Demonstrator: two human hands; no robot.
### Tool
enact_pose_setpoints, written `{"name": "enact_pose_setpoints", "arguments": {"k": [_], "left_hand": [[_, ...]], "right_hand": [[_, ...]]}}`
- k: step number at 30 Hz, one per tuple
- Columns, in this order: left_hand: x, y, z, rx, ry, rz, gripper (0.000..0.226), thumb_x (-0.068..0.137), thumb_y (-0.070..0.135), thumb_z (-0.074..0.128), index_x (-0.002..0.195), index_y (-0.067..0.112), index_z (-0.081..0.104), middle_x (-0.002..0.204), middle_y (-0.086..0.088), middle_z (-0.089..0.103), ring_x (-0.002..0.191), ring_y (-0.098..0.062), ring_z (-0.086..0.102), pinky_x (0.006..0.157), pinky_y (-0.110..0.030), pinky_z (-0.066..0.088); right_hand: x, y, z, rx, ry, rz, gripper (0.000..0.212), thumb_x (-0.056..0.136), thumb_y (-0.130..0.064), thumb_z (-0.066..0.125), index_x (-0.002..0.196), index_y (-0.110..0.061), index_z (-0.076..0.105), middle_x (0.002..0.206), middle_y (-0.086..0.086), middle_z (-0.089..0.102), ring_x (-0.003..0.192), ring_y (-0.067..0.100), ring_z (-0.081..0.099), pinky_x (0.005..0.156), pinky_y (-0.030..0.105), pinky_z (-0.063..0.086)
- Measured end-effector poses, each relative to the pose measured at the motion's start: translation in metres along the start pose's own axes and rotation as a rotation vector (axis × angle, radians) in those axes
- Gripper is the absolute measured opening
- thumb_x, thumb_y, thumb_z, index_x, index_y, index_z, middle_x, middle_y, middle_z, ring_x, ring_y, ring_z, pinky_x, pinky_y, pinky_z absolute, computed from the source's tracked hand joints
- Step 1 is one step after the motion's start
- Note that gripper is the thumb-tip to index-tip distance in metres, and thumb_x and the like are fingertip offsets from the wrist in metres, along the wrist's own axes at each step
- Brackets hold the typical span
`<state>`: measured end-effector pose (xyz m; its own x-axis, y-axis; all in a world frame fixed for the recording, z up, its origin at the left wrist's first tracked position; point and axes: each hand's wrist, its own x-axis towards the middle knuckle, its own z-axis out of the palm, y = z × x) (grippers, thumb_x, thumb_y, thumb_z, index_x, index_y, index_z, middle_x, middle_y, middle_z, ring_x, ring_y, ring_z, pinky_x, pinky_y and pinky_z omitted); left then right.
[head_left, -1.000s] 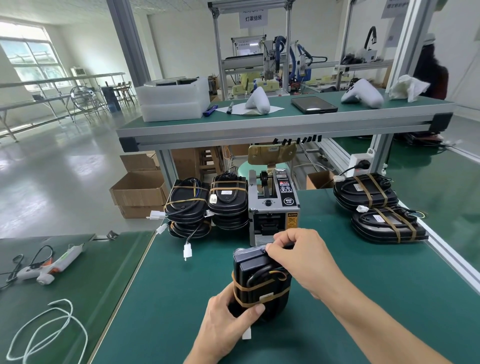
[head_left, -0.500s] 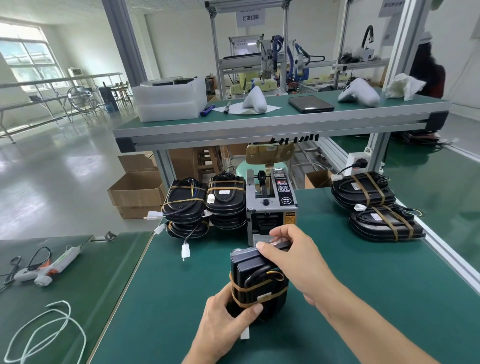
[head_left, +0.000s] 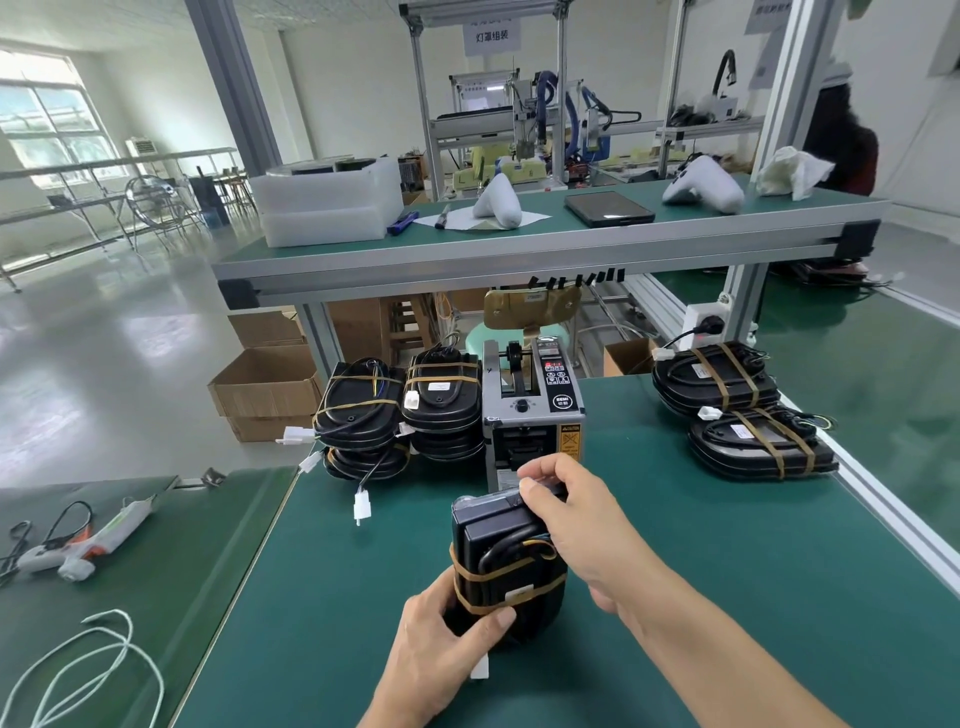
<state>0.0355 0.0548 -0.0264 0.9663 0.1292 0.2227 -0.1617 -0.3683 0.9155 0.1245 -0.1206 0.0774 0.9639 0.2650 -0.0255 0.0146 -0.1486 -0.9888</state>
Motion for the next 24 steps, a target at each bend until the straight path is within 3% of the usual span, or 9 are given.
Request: {"name": "enact_pose_setpoints", "arguments": {"k": [4, 7, 12, 15, 17, 19, 21, 24], "left_hand": [[-0.001, 0.002, 0.0, 0.006, -0.001, 0.008, 0.032, 0.086, 0.053, 0.079, 0.116, 0.043, 0.074, 0.104, 0.01, 0.082, 0.099, -0.011, 0.076, 0.083, -0.015, 0.053], [-0.001, 0.001, -0.001, 0.019, -0.004, 0.012, 0.034, 0.086, 0.052, 0.079, 0.118, 0.042, 0.073, 0.105, 0.009, 0.082, 0.099, -0.011, 0.077, 0.084, -0.015, 0.054], [0.001, -0.007, -0.001, 0.048, -0.017, -0.002, 0.037, 0.086, 0.05, 0.08, 0.122, 0.041, 0.073, 0.104, 0.008, 0.081, 0.097, -0.014, 0.076, 0.084, -0.022, 0.057], [0.001, -0.008, -0.001, 0.047, -0.02, -0.006, 0.04, 0.086, 0.055, 0.081, 0.122, 0.039, 0.073, 0.104, 0.007, 0.081, 0.097, -0.015, 0.076, 0.084, -0.024, 0.058], [0.001, -0.008, 0.0, 0.042, -0.015, 0.002, 0.046, 0.084, 0.065, 0.079, 0.121, 0.038, 0.074, 0.103, 0.007, 0.081, 0.096, -0.014, 0.076, 0.083, -0.022, 0.057], [0.002, -0.007, 0.0, 0.045, -0.011, 0.002, 0.05, 0.082, 0.071, 0.076, 0.119, 0.038, 0.075, 0.102, 0.007, 0.081, 0.095, -0.013, 0.075, 0.082, -0.021, 0.056], [0.002, -0.007, 0.0, 0.051, -0.01, -0.013, 0.045, 0.083, 0.068, 0.077, 0.116, 0.037, 0.075, 0.1, 0.005, 0.081, 0.094, -0.013, 0.075, 0.081, -0.02, 0.056], [0.002, -0.006, 0.0, 0.002, -0.015, -0.06, 0.032, 0.085, 0.056, 0.076, 0.111, 0.037, 0.075, 0.1, 0.003, 0.08, 0.095, -0.012, 0.075, 0.083, -0.02, 0.054]], "right_hand": [[-0.004, 0.0, 0.0, -0.043, -0.006, -0.018, 0.002, 0.1, -0.039, 0.063, 0.102, -0.038, 0.063, 0.107, -0.012, 0.064, 0.088, -0.002, 0.064, 0.063, 0.01, 0.047], [-0.005, -0.001, -0.002, -0.061, 0.005, -0.01, 0.023, 0.087, -0.05, 0.076, 0.1, -0.037, 0.063, 0.109, -0.009, 0.066, 0.09, 0.004, 0.068, 0.063, 0.013, 0.049], [-0.006, -0.004, -0.003, -0.063, -0.004, -0.004, 0.035, 0.078, -0.054, 0.082, 0.098, -0.034, 0.062, 0.108, -0.004, 0.068, 0.089, 0.01, 0.07, 0.064, 0.017, 0.051], [-0.005, -0.002, -0.003, -0.084, -0.013, -0.007, 0.026, 0.083, -0.052, 0.079, 0.096, -0.036, 0.063, 0.105, -0.006, 0.068, 0.085, 0.005, 0.07, 0.063, 0.016, 0.051], [-0.002, 0.0, -0.005, -0.033, -0.012, 0.003, 0.01, 0.091, -0.042, 0.075, 0.091, -0.037, 0.066, 0.101, -0.006, 0.069, 0.076, -0.003, 0.067, 0.057, 0.011, 0.049], [0.001, 0.004, -0.007, 0.014, -0.018, 0.02, 0.01, 0.098, -0.033, 0.069, 0.089, -0.036, 0.069, 0.095, -0.008, 0.069, 0.071, -0.008, 0.065, 0.054, 0.008, 0.047], [0.003, 0.008, -0.009, 0.049, -0.034, 0.036, 0.013, 0.103, -0.03, 0.062, 0.097, -0.037, 0.071, 0.099, -0.01, 0.07, 0.083, -0.006, 0.067, 0.064, 0.011, 0.05], [0.007, 0.023, -0.014, 0.252, -0.093, 0.071, 0.024, 0.109, -0.033, 0.051, 0.125, -0.039, 0.067, 0.125, -0.012, 0.071, 0.12, 0.008, 0.064, 0.101, 0.028, 0.049]]}}
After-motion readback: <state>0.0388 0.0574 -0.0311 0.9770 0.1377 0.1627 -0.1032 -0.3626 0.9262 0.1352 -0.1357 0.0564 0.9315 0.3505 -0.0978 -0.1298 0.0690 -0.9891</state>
